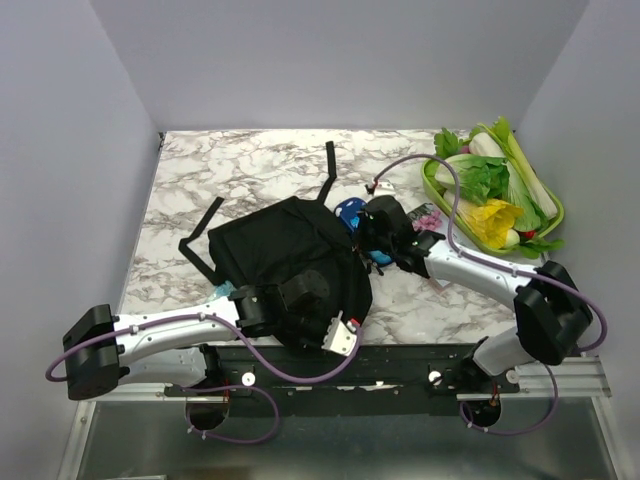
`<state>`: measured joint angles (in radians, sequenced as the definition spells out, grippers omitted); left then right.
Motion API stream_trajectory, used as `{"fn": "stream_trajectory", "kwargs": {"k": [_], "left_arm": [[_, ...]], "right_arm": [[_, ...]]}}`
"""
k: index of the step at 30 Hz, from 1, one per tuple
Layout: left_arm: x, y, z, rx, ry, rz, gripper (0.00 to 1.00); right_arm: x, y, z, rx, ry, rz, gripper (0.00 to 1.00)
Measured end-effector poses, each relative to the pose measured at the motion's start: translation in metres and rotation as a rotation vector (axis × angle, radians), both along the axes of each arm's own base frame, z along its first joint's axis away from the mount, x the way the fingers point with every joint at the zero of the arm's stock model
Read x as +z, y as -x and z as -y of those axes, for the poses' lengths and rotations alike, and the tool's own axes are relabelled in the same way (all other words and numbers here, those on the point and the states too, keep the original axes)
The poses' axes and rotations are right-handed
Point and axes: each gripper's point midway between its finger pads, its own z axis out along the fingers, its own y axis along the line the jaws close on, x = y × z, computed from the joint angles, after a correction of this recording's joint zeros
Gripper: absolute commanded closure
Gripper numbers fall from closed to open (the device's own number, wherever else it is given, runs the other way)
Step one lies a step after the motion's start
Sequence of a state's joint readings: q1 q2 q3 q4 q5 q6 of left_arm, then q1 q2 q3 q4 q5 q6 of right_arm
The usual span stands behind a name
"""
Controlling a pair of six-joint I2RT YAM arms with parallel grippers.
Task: Pack the student bag
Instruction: Unzip the student bag at the center of the board.
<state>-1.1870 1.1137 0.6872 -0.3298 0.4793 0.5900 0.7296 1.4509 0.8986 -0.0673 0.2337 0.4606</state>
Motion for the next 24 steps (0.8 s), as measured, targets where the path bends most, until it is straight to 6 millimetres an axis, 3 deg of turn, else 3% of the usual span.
{"fn": "stream_trajectory", "kwargs": {"k": [4,5,8,9,11,12,17,20,24], "left_arm": [[0.000,0.002,-0.004,-0.026,0.001,0.020,1.00],[-0.001,0.001,-0.005,-0.026,0.001,0.027,0.81],[-0.003,-0.004,-0.006,-0.003,0.003,0.048,0.51],[-0.005,-0.006,-0.006,0.022,0.004,0.044,0.44],[-0.009,-0.013,-0.006,0.094,0.011,0.039,0.33],[-0.010,-0.020,-0.006,0.146,0.019,0.043,0.29],[0.006,-0.076,-0.015,0.468,0.076,-0.045,0.16],[0.033,-0.100,-0.019,0.587,0.150,-0.092,0.15],[0.069,-0.112,-0.022,0.619,0.240,-0.118,0.14]], "right_arm": [[0.002,-0.017,-0.016,0.003,0.007,0.000,0.99],[0.001,-0.021,-0.020,0.005,0.009,-0.003,0.99],[0.001,-0.028,-0.027,0.006,0.011,-0.007,0.61],[0.002,-0.031,-0.028,-0.003,0.007,-0.002,0.44],[0.006,-0.034,-0.025,-0.023,-0.006,0.005,0.35],[0.009,-0.034,-0.024,-0.029,-0.013,0.008,0.26],[0.030,-0.012,-0.007,-0.046,-0.084,0.028,0.17],[0.044,0.010,0.002,-0.040,-0.142,0.042,0.17],[0.048,0.043,-0.005,0.008,-0.197,0.025,0.28]]}}
